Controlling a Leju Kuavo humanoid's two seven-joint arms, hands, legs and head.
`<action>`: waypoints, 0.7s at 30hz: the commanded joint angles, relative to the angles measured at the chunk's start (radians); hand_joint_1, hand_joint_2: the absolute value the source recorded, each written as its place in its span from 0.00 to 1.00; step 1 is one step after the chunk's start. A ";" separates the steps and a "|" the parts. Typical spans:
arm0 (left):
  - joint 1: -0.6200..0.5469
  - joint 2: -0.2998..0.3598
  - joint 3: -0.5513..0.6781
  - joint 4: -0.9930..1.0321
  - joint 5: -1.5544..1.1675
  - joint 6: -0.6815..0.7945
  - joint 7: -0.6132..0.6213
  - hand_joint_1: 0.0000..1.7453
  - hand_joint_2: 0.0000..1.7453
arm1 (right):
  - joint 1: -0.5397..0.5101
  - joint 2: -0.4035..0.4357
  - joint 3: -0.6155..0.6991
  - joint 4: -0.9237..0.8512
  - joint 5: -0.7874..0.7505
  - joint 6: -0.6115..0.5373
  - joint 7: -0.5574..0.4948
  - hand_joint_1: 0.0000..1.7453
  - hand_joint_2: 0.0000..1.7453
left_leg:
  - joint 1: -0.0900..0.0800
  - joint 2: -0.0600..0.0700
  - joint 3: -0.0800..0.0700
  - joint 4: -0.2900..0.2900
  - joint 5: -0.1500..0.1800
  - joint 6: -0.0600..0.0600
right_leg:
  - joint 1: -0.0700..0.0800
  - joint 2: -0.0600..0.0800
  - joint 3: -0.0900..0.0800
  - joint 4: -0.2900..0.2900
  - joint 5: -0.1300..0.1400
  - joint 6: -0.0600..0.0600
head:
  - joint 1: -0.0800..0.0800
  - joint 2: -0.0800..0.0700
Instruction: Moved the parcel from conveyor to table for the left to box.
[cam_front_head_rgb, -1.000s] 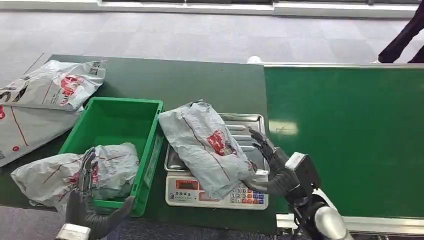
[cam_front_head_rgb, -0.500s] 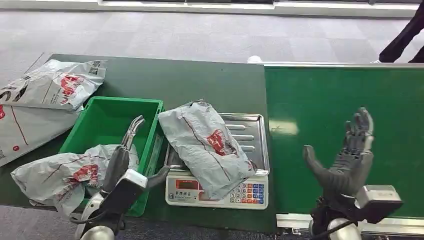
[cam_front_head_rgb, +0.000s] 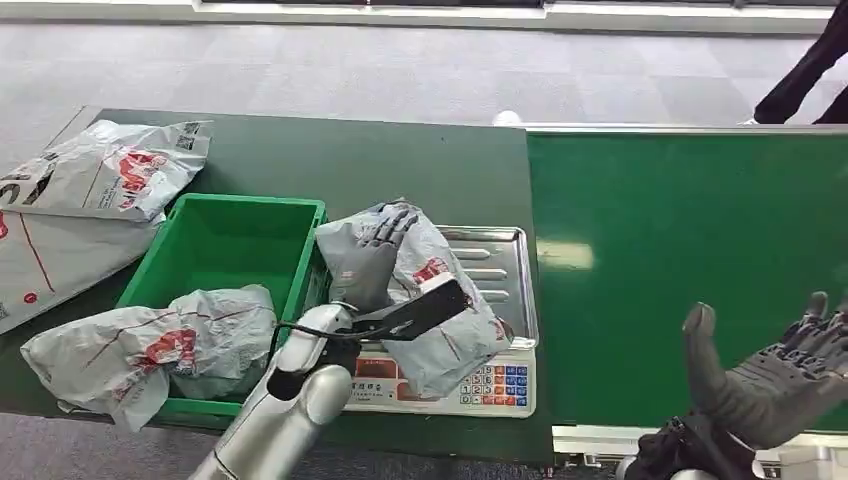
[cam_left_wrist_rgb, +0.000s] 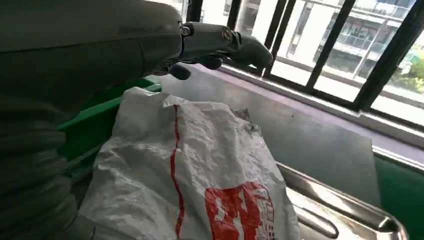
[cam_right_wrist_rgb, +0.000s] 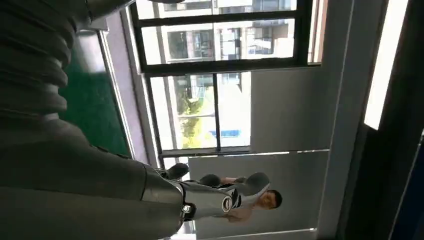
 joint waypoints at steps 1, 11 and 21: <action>-0.150 -0.083 -0.088 0.374 -0.058 -0.045 0.040 0.00 1.00 | -0.047 -0.005 0.080 0.093 0.001 -0.001 0.000 0.00 1.00 | 0.000 0.000 0.001 -0.002 0.002 0.001 | 0.000 -0.001 0.002 -0.003 0.002 0.000 | 0.000 0.000; -0.179 -0.134 -0.118 0.640 -0.165 -0.127 0.076 1.00 1.00 | -0.075 -0.015 0.139 0.116 -0.028 -0.001 0.000 0.00 1.00 | 0.000 0.002 0.002 -0.003 0.002 0.001 | 0.001 0.002 0.002 -0.004 0.002 0.000 | 0.000 0.000; -0.193 -0.104 -0.036 0.553 -0.147 -0.083 0.066 1.00 1.00 | -0.066 -0.032 0.155 0.116 -0.026 -0.001 0.004 0.00 1.00 | 0.000 0.003 0.004 -0.003 0.002 0.000 | 0.001 0.003 0.004 -0.003 0.002 -0.001 | 0.000 0.000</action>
